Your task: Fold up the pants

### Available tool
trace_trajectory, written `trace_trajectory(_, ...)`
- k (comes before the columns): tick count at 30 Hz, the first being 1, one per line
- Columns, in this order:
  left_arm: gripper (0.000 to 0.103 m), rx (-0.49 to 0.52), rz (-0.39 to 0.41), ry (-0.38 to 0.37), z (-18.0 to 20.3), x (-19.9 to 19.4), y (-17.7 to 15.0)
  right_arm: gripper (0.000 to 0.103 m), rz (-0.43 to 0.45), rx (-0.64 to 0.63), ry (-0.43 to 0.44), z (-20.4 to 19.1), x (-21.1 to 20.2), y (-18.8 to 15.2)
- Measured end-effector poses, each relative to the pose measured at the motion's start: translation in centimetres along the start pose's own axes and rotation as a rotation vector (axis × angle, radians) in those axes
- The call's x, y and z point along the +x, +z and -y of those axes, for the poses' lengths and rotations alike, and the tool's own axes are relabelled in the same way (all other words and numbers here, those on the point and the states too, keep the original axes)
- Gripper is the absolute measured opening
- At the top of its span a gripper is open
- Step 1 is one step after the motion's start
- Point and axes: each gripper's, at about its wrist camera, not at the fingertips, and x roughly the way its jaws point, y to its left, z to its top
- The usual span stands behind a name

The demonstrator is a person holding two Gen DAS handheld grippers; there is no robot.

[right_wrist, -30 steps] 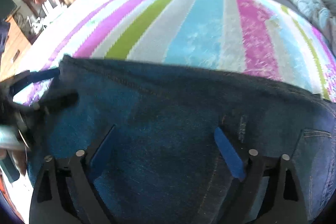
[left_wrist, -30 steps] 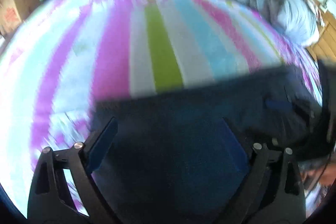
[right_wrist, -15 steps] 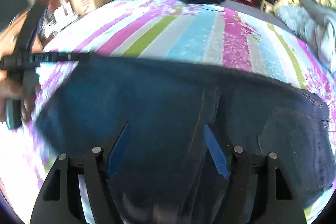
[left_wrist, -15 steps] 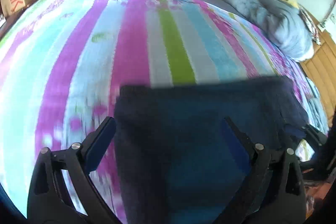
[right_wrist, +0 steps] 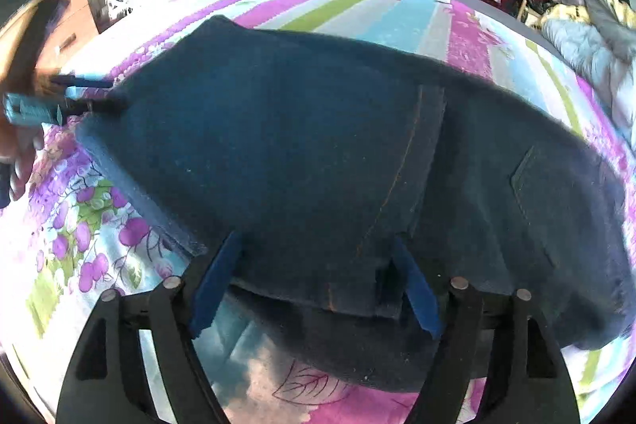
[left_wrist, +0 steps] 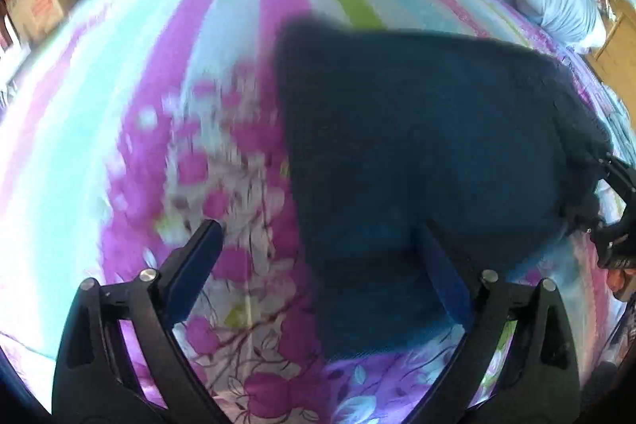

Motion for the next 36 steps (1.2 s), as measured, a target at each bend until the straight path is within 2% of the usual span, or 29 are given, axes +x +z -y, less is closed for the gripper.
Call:
trace_trajectory(2,0.096,-0.040,-0.007,0.000,-0.7,-0.6,0.7,0.083,-0.030,0.015,0.014,0.6,-0.3,0.8)
trace_trajectory(3,0.096,-0.078,0.019,-0.019,-1.1,-1.3,1.0,0.083,-0.018,0.020,-0.002,0.8,-0.9,1.4)
trace_trajectory(4,0.097,-0.138,0.049,-0.061,-2.0,-1.9,1.5,0.083,0.038,0.014,-0.028,0.4,-2.3,2.2)
trace_trajectory(5,0.097,-0.238,0.063,-0.135,-3.4,-2.1,2.2,0.083,0.078,-0.006,-0.047,-0.2,-3.2,2.8)
trace_trajectory(8,0.097,-0.390,0.003,-0.244,-6.1,-0.8,2.9,0.083,0.135,-0.154,-0.071,-3.9,-4.5,3.7)
trace_trajectory(9,0.096,-0.447,-0.020,-0.315,-7.1,-0.3,2.5,0.083,0.149,-0.242,-0.081,-5.9,-4.6,3.3)
trace_trajectory(12,0.096,-0.497,-0.026,-0.356,-8.9,0.3,2.4,0.083,0.153,-0.428,-0.074,-9.8,-4.6,1.6)
trace_trajectory(14,0.096,-0.537,-0.013,-0.385,-10.3,0.6,2.8,0.083,0.121,-0.462,-0.032,-11.4,-4.2,0.4)
trace_trajectory(15,0.096,-0.548,-0.014,-0.402,-10.3,0.8,3.0,0.083,0.080,-0.405,0.017,-11.3,-4.0,0.4)
trace_trajectory(16,0.096,-0.536,-0.015,-0.408,-10.8,1.2,3.8,0.083,0.024,-0.285,0.100,-10.3,-3.5,1.0)
trace_trajectory(18,0.096,-0.475,-0.030,-0.405,-10.6,1.4,5.5,0.083,-0.068,0.038,0.327,-7.0,-2.6,1.8)
trace_trajectory(19,0.096,-0.456,-0.041,-0.412,-9.7,1.9,6.8,0.083,-0.103,0.262,0.474,-5.3,-2.0,1.6)
trace_trajectory(20,0.096,-0.439,-0.059,-0.413,-9.8,2.4,7.4,0.083,-0.119,0.399,0.553,-4.5,-1.4,1.4)
trace_trajectory(22,0.096,-0.400,-0.075,-0.395,-9.9,3.4,8.5,0.083,-0.137,0.611,0.638,-4.0,-0.3,0.6)
trace_trajectory(25,0.096,-0.355,-0.080,-0.409,-9.6,3.6,9.0,0.082,-0.125,0.669,0.640,-6.2,0.5,0.1)
trace_trajectory(26,0.096,-0.321,-0.082,-0.409,-9.1,3.7,9.0,0.080,-0.133,0.688,0.648,-6.9,1.1,0.1)
trace_trajectory(27,0.096,-0.304,-0.083,-0.406,-8.9,3.6,9.1,0.073,-0.147,0.712,0.658,-7.9,1.7,0.0)
trace_trajectory(28,0.096,-0.285,-0.082,-0.404,-8.8,3.5,9.1,0.069,-0.178,0.661,0.616,-9.7,2.0,0.5)
trace_trajectory(29,0.096,-0.279,-0.082,-0.407,-8.7,3.2,8.8,0.068,-0.182,0.505,0.512,-11.8,1.4,1.4)
trace_trajectory(31,0.093,-0.278,-0.061,-0.414,-8.8,2.0,8.2,0.067,-0.131,0.079,0.269,-16.8,-1.0,3.2)
trace_trajectory(34,0.093,-0.261,0.019,-0.384,-10.1,-0.8,8.2,0.068,0.142,-0.473,-0.116,-22.2,-4.8,3.0)
trace_trajectory(35,0.093,-0.268,0.040,-0.387,-10.4,-1.5,8.1,0.068,0.169,-0.583,-0.161,-23.1,-4.5,2.7)
trace_trajectory(36,0.093,-0.290,0.068,-0.382,-11.1,-2.4,7.4,0.068,0.174,-0.631,-0.161,-23.6,-4.0,2.5)
